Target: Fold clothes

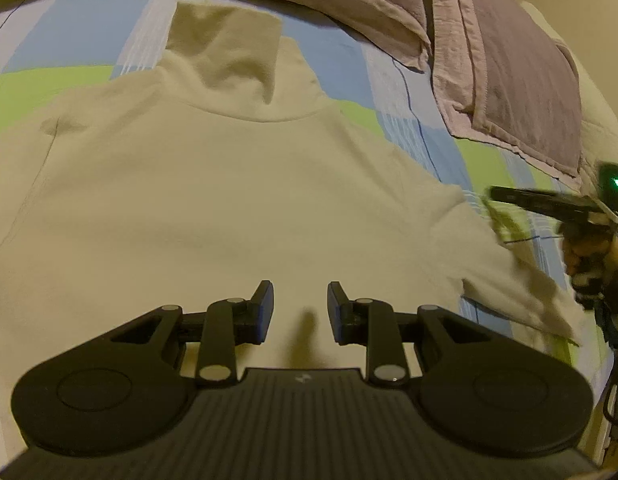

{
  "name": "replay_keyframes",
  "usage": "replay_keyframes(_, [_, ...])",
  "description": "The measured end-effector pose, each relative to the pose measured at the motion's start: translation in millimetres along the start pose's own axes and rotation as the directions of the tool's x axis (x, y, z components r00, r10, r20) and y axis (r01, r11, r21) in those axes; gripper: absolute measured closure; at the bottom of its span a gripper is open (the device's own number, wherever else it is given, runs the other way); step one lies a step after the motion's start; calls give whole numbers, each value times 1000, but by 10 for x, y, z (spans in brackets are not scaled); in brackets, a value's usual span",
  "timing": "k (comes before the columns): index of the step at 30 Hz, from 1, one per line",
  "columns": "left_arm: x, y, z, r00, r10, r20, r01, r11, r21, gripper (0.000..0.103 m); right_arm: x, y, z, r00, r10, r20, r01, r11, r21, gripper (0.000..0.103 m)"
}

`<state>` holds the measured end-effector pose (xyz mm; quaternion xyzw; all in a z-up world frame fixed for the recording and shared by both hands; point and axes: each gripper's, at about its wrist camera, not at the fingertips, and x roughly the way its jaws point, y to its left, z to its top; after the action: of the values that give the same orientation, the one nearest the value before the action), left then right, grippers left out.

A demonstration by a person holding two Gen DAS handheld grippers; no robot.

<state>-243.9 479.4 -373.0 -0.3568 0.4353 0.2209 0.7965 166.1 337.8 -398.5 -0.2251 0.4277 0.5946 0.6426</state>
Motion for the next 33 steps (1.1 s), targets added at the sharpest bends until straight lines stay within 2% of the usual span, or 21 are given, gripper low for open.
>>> replay_keyframes(2, [-24,-29,-35,1000,-4,5,4,1000,0,80,-324,-97,-167,994,-85,64,78,991,110,102])
replay_keyframes(4, [-32,-85,-73,1000,-13,5,13,1000,-3,80,-664,-156,-495,992,-21,121,-10,969,246,102])
replay_keyframes(8, [-48,-231,-160,1000,-23,-4,23,1000,0,80,-786,-232,-1187,994,-100,-32,105,948,299,103])
replay_keyframes(9, [-65,-269,-182,1000,-23,-5,23,1000,6,80,-903,-305,-1342,989,-147,7,135,928,347,103])
replay_keyframes(11, [-117,-326,-228,1000,-18,-2,18,1000,15,80,-1158,-452,-1579,963,-269,36,224,862,454,103])
replay_keyframes(13, [-160,-376,-278,1000,-17,0,17,1000,15,80,-1487,-587,-1808,913,-406,46,317,775,547,101])
replay_keyframes(14, [-176,-396,-306,1000,-17,-1,17,1000,10,80,-1625,-640,-1926,890,-454,32,354,734,579,88])
replay_keyframes(15, [-191,-417,-334,1000,-18,-2,18,1000,5,80,-1761,-696,-2052,880,-474,32,356,702,616,80])
replay_keyframes(16, [-207,-438,-361,1000,-19,-3,19,1000,0,80,-1899,-747,-2184,870,-492,35,352,668,655,64])
replay_keyframes(17, [-216,-471,-401,1000,-23,-5,23,1000,-6,80,-2049,-781,-2349,867,-495,59,311,630,712,57])
replay_keyframes(19, [-214,-535,-477,999,-30,-15,30,999,-18,80,-2337,-846,-2672,859,-500,106,217,545,810,56])
replay_keyframes(21, [-207,-596,-552,999,-39,-27,38,999,-31,80,-2436,-881,-2937,872,-462,162,78,459,885,57])
replay_keyframes(24, [-207,-712,-627,998,-42,-37,41,999,-31,80,-2391,-920,-3278,877,-419,236,-108,307,946,57])
replay_keyframes(28, [-237,-787,-670,999,-28,-37,28,1000,-11,80,-2187,-1063,-3379,851,-438,290,-248,152,957,57])
replay_keyframes(29, [-244,-791,-676,999,-22,-37,22,1000,-11,80,-2182,-1121,-3436,844,-450,291,-269,114,956,61])
replay_keyframes(30, [-255,-793,-678,999,-19,-36,19,1000,-13,80,-2196,-1148,-3460,838,-467,283,-277,82,957,79])
replay_keyframes(31, [-267,-795,-680,999,-16,-35,15,1000,-14,80,-2209,-1155,-3411,843,-471,258,-249,83,965,99])
replay_keyframes(32, [-284,-788,-691,999,-17,-35,17,1000,-15,80,-2233,-1153,-3362,846,-477,239,-223,90,971,101])
replay_keyframes(33, [-301,-780,-702,999,-19,-34,18,1000,-16,80,-2322,-1097,-3311,835,-493,245,-205,135,969,101])
